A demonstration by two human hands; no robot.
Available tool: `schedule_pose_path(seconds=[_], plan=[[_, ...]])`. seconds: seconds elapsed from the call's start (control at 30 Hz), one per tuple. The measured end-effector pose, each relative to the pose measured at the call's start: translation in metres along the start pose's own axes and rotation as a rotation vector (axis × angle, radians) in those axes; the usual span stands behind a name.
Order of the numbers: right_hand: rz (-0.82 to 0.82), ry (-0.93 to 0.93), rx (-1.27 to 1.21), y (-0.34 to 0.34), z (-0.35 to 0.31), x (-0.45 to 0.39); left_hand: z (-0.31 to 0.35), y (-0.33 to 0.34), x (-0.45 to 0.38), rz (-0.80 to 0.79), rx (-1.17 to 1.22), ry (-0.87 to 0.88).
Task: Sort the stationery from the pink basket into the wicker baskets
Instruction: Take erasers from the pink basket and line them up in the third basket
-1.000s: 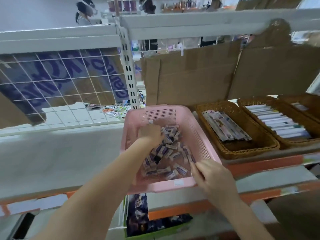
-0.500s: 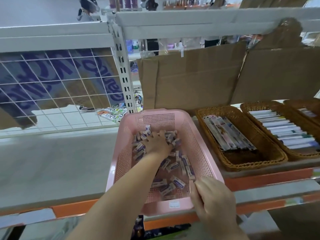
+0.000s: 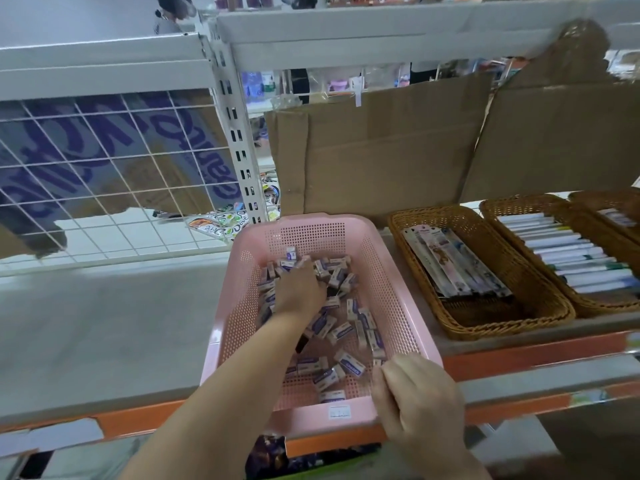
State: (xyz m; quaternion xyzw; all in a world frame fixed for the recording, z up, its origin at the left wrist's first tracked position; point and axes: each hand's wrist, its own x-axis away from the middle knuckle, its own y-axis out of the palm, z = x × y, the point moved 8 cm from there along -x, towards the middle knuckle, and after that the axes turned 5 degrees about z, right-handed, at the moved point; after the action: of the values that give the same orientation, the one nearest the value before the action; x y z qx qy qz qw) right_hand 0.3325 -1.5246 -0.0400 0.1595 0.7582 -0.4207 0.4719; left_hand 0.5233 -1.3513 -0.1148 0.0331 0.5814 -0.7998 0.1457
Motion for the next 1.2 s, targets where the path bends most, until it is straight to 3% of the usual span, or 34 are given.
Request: schedule_pose_path(seconds=[0.47, 0.7, 1.0, 1.2], plan=[[-0.045, 0.012, -0.012, 0.002, 0.0, 0.001, 0.017, 0.007, 0.022, -0.119, -0.148, 0.38], [-0.034, 0.029, -0.018, -0.001, -0.001, 0.0, 0.01, 0.014, 0.032, -0.194, -0.194, 0.37], [-0.065, 0.023, -0.024, 0.0, -0.001, -0.003, 0.033, -0.003, 0.037, -0.192, -0.235, 0.513], [-0.117, 0.0, -0.018, 0.001, -0.002, -0.004, 0.035, -0.019, 0.031, -0.244, -0.25, 0.465]])
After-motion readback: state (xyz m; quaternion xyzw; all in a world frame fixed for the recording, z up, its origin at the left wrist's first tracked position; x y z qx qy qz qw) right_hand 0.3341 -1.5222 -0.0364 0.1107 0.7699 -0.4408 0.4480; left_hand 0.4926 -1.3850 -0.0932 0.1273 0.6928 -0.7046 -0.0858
